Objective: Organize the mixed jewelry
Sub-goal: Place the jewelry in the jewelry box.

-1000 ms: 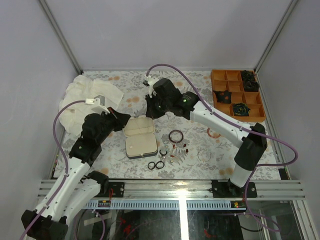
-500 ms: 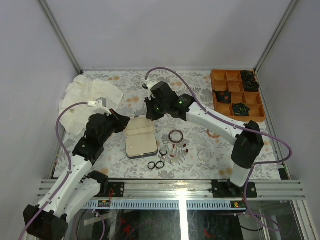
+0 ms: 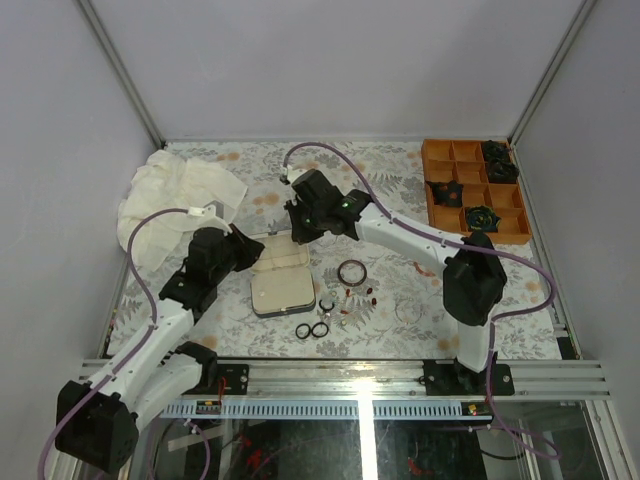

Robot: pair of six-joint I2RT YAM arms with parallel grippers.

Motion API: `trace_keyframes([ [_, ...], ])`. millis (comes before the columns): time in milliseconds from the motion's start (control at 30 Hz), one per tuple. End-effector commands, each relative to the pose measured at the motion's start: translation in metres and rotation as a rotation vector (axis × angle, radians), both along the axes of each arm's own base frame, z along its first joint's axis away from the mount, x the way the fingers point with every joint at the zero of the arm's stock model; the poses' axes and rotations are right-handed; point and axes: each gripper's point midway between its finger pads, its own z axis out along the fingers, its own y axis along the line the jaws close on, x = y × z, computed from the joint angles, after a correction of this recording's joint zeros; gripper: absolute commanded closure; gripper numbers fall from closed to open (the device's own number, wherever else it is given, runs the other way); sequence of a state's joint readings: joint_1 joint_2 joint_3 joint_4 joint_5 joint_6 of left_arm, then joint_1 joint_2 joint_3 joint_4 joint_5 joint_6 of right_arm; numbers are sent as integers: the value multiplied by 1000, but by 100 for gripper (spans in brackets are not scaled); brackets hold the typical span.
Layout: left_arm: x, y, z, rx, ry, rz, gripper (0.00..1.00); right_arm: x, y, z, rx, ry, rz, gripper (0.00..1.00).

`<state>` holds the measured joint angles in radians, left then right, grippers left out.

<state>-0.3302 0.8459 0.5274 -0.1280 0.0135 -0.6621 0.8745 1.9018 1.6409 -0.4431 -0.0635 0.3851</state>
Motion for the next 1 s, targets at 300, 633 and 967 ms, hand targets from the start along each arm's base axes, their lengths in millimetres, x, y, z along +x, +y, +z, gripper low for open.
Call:
trace_keyframes([
  [300,32,5,2,2,-67,79,100,32,14,23,42,-85,-62,100],
  [633,40,-3,-2,0,-60,58,100,43,8,21,1,-110,-105,100],
  [967,44,-11,-9,5,-45,48,100,54,12,25,-13,-138,-120,100],
])
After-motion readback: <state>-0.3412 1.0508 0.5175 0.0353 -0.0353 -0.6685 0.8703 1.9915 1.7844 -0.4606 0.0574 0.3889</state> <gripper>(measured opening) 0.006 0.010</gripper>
